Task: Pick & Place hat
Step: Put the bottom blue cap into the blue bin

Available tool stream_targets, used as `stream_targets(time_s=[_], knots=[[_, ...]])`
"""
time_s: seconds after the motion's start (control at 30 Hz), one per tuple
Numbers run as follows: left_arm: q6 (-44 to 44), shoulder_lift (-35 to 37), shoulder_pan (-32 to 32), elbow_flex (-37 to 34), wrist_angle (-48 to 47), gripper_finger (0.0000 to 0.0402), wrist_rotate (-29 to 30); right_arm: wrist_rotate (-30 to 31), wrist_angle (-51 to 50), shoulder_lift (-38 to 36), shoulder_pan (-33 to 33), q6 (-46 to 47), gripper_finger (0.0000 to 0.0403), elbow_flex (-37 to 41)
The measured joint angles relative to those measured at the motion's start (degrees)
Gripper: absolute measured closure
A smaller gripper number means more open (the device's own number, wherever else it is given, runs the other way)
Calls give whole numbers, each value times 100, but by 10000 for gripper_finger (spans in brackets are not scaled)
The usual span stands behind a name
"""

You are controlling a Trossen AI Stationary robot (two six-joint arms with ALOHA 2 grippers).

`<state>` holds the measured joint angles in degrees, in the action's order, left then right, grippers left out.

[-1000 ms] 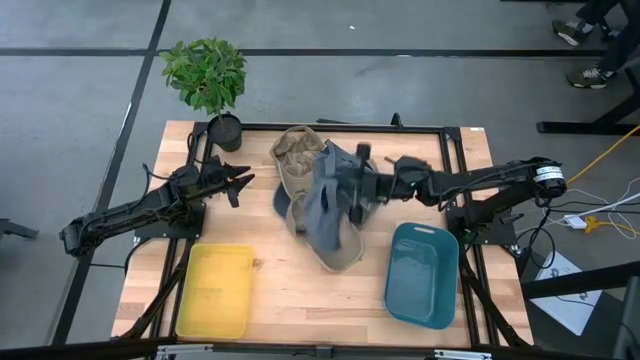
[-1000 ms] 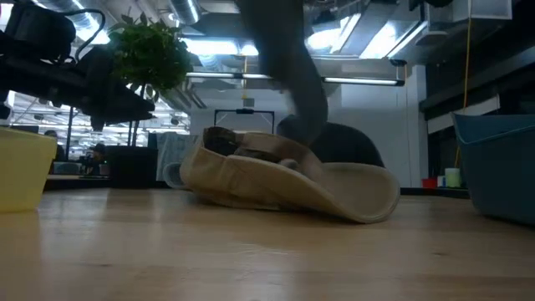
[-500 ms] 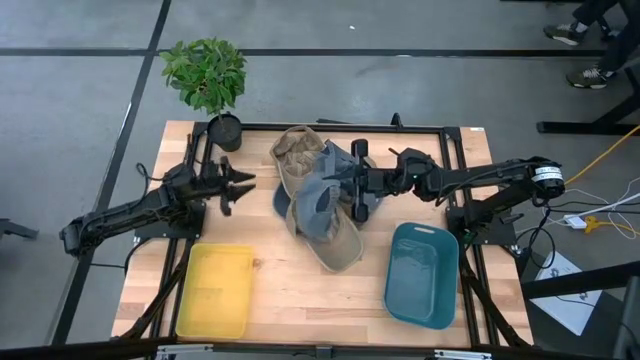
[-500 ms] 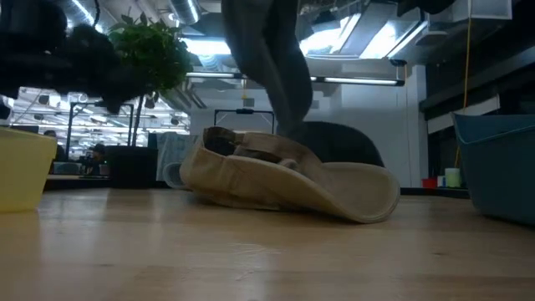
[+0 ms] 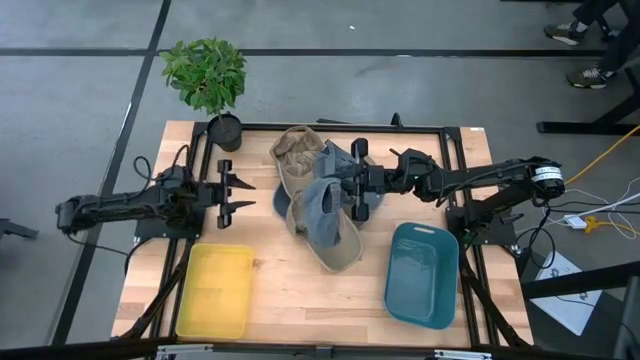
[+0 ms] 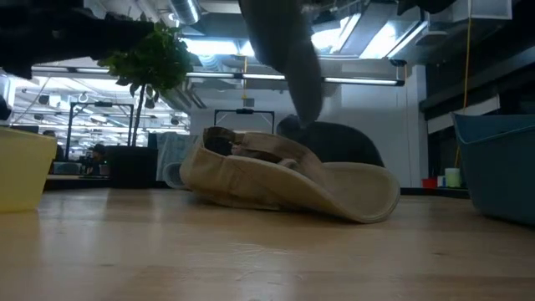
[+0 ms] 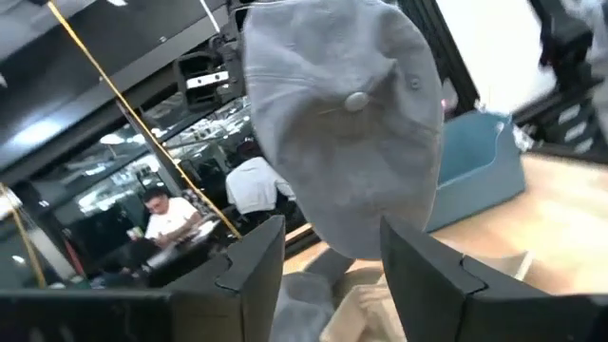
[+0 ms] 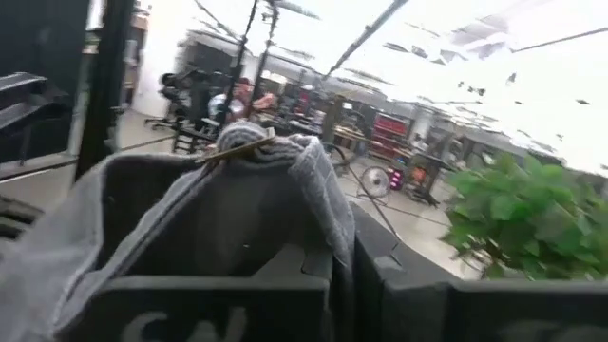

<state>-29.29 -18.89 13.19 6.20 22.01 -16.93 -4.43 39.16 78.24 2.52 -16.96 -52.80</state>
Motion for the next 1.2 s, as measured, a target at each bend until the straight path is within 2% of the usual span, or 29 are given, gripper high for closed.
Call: stream_targets(time_s=[0.27,0.37,0.5,0.73,0.9,1.2], knots=[[-2008,-1406,-911,678,169,173,1229,398,96,128,0,348,393,0],[-2756,-1961,-1182,847,749,163,1626,473,223,268,0,374,393,0],[-3487,-2633,-1415,991,1519,160,1809,553,382,354,0,466,393,0],[-4133,-3662,-1634,1248,2106,160,1964,555,592,354,0,615,393,0],[-4437,-4272,-1727,1455,3001,160,2205,555,570,356,0,709,393,0],[-4874,-5005,-1729,1882,3099,160,2210,745,557,356,0,799,393,0]])
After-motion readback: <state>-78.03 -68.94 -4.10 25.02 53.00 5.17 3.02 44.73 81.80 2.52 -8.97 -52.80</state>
